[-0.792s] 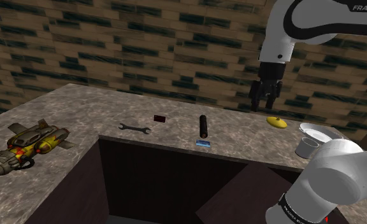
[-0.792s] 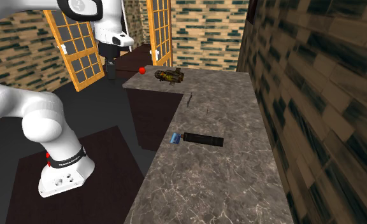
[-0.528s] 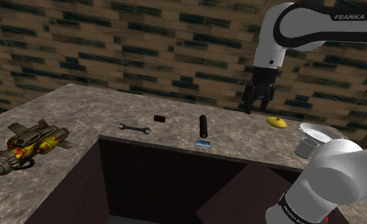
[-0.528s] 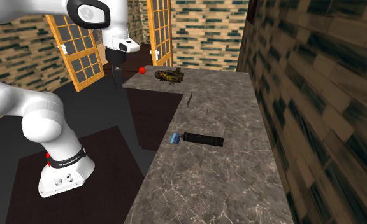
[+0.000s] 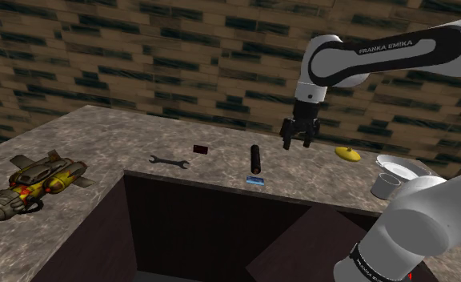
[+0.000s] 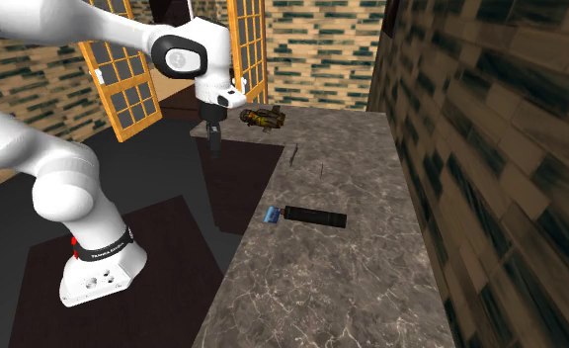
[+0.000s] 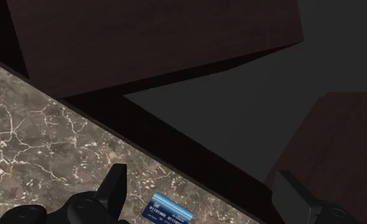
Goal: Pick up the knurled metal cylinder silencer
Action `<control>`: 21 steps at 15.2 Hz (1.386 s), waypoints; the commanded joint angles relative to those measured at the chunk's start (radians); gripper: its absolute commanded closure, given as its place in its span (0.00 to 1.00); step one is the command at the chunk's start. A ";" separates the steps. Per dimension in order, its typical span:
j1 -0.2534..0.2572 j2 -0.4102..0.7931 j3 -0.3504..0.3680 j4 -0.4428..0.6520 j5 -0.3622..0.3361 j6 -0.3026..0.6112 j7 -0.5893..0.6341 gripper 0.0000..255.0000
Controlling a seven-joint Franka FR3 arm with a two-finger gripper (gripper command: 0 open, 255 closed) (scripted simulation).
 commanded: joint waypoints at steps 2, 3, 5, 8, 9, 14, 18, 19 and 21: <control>-0.014 0.097 -0.007 0.009 -0.004 0.107 0.012 0.00; -0.018 0.132 -0.010 0.015 -0.005 0.141 0.016 0.00; -0.026 0.203 -0.015 0.031 -0.005 0.207 0.025 0.00; -0.038 0.312 -0.024 0.064 -0.005 0.298 0.036 0.00; -0.041 0.349 -0.027 0.078 -0.004 0.327 0.040 0.00; -0.058 0.534 -0.045 0.164 0.005 0.451 0.055 0.00; -0.072 0.681 -0.058 0.255 0.020 0.528 0.064 0.00; -0.076 0.718 -0.061 0.280 0.024 0.544 0.066 0.00; -0.085 0.790 -0.067 0.334 0.034 0.573 0.069 0.00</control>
